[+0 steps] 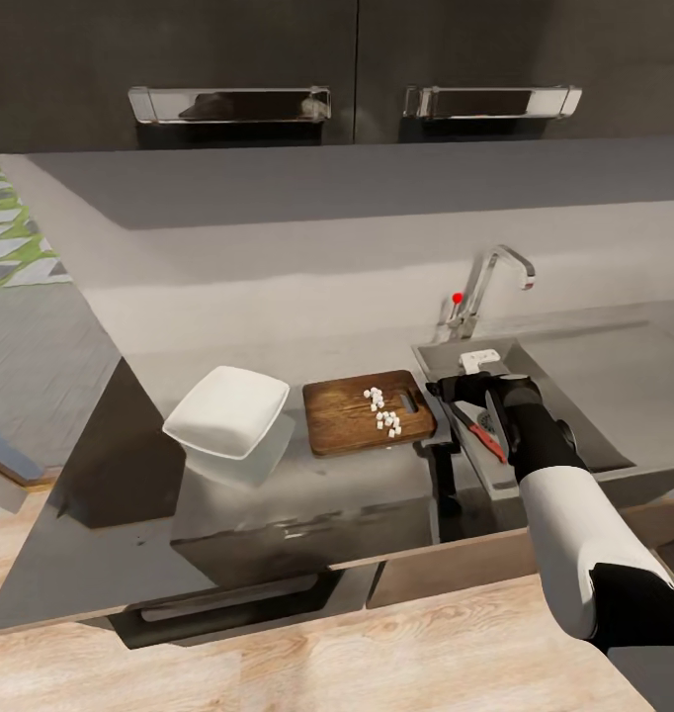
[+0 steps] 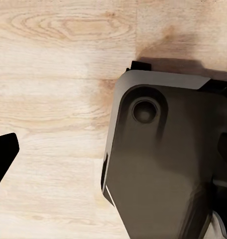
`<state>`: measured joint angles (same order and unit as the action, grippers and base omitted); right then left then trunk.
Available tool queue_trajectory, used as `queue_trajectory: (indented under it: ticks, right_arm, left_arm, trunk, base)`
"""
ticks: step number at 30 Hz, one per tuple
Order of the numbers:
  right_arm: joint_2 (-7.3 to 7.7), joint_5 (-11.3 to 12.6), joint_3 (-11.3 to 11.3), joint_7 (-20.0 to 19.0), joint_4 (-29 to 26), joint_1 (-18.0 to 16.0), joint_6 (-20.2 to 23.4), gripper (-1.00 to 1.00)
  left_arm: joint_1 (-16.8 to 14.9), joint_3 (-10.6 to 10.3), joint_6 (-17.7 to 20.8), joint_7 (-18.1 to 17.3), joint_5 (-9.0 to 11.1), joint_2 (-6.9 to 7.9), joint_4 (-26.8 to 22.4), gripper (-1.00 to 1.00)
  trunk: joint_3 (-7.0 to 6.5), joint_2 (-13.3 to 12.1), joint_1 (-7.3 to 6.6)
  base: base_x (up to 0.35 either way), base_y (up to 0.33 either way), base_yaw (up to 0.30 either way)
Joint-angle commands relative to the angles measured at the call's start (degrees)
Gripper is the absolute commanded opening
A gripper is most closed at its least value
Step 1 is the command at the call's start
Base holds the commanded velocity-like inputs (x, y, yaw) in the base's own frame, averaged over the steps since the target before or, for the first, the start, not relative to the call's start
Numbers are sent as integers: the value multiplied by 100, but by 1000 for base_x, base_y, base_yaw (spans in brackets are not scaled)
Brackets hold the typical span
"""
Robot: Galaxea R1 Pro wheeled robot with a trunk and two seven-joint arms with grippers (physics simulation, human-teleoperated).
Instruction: In the kitchen, take the Vidalia onion out of the sink, dice it on the chopping board with the paring knife, put the diced onion into the bowl on the countertop, then place both the paring knife and the chopping board into the sink.
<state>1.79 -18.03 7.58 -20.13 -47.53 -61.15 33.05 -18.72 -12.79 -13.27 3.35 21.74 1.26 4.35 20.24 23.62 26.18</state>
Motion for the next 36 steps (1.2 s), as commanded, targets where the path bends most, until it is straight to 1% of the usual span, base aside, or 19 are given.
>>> queue_trajectory:
  ticks: [1,7,25,31,36]
  right_arm:
    - [-2,-60,14,-52,-6,-5,18,100]
    - [-3,-60,7,-52,-1,-6,18,100]
    - [-51,-60,-10,-43,67,-11,18,100]
    - [-108,-69,-11,-43,77,-9,18,100]
    - [-124,-77,-18,-46,190,-9,11,100]
  left_arm:
    - [-9,-48,-34,5,32,-3,22,100]
    - [-9,-48,-35,4,32,-3,22,100]
    - [-9,-48,-35,5,32,-3,22,100]
    - [-9,-48,-35,3,32,-3,22,100]
    - [-9,-48,-35,5,32,-3,22,100]
  trunk:
    - [9,10,5]
    - [9,10,5]
    - [13,10,5]
    - [13,10,5]
    - [13,10,5]
  base:
    - [158,0,0]
    - [88,0,0]
    - [3,0,0]
    - [0,0,0]
    - [0,0,0]
